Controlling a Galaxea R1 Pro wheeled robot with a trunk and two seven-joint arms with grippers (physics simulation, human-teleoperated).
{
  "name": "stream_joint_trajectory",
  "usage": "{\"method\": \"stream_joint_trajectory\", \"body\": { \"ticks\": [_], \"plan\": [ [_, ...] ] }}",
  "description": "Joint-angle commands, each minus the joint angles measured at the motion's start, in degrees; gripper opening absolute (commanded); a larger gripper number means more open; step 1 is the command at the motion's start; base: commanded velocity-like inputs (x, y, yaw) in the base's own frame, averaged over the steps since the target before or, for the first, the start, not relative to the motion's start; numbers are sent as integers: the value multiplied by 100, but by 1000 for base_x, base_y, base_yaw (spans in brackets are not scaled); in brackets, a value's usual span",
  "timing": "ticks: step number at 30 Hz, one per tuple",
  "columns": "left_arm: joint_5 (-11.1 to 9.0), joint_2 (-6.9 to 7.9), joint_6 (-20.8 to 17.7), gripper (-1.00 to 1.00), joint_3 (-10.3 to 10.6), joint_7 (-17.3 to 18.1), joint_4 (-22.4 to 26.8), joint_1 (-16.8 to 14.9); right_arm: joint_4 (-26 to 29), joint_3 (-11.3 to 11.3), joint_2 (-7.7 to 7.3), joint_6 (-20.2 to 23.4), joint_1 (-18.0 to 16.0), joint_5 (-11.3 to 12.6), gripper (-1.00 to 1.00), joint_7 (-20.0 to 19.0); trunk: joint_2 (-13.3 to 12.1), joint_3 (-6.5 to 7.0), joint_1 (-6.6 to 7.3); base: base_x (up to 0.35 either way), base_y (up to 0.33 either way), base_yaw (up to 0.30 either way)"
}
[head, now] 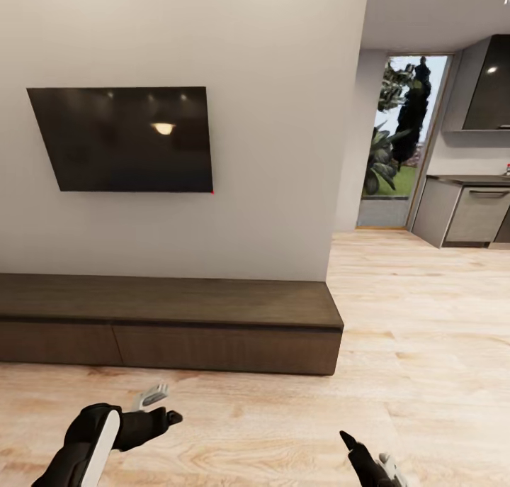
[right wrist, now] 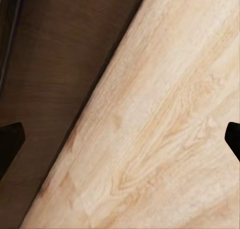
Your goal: Place each of the two pumpkins and all three candles from the living room inside a cabinet in the living room (use any cabinet), then make sure every cabinet is closed, and position the cauldron so it is next to a table in the living room.
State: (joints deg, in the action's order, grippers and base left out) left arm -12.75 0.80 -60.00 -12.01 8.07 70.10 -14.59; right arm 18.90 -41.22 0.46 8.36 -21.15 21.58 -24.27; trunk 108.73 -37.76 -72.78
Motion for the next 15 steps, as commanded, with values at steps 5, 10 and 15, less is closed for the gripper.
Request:
{"method": "stream_joint_trajectory", "body": {
  "ticks": [5, 10, 15],
  "plan": [
    [-328, 7, 0, 100, 1, 1, 12, 0, 34, 8, 76, -26, -107, 576, 100, 4, 202, -90, -111, 0, 0, 0],
    [-968, 57, 0, 100, 103, 1, -35, 0, 35, 9, 319, -133, -349, 668, 100, 12, 403, -180, -220, 0, 0, 0],
    [-1180, 82, 0, 100, 188, 1, -190, 0, 35, 1, 379, -134, -414, 1037, 100, -33, 603, -270, -330, 0, 0, 0]
  ]
}}
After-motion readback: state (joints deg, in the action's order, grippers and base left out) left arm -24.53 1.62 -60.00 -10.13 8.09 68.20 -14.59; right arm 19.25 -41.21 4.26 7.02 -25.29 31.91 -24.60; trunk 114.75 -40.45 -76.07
